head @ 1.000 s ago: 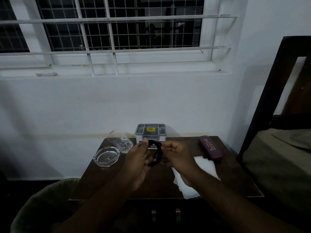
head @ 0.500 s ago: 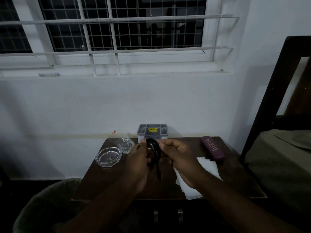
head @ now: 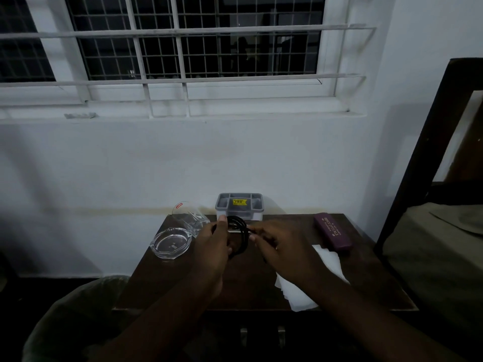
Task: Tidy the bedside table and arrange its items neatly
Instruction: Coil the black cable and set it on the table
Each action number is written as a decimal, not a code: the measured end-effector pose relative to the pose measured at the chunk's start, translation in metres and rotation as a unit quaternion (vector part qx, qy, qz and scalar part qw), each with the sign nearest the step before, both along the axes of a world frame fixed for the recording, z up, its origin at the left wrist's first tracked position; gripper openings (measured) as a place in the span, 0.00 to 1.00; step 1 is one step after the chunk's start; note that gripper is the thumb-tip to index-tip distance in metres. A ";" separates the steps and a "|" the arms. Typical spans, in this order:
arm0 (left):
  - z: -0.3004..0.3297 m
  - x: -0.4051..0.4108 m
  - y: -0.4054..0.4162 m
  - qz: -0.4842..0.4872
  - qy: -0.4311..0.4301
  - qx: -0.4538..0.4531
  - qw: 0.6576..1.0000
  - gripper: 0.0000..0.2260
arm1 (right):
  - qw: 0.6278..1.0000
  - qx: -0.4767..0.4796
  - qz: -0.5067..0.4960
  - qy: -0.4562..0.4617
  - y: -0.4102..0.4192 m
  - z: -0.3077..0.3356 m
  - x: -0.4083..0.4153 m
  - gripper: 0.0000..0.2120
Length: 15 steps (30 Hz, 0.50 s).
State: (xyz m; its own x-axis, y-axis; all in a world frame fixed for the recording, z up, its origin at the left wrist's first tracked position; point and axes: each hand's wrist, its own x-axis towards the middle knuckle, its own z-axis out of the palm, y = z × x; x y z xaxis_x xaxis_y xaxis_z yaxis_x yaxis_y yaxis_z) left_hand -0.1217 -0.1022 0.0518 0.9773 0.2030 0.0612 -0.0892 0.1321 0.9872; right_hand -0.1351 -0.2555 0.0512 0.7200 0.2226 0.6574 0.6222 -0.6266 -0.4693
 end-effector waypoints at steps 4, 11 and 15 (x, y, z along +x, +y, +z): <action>0.003 -0.005 0.000 -0.060 0.009 0.115 0.992 0.13 | 0.983 -0.103 -0.086 -0.127 -0.014 0.009 0.009 0.12; 0.003 -0.013 -0.014 -0.226 0.017 -0.031 0.974 0.14 | 0.995 0.010 -0.089 -0.036 -0.018 -0.001 0.013 0.08; 0.002 -0.011 -0.012 -0.203 -0.001 -0.011 0.979 0.16 | 0.965 0.185 0.019 0.187 -0.005 -0.010 0.013 0.07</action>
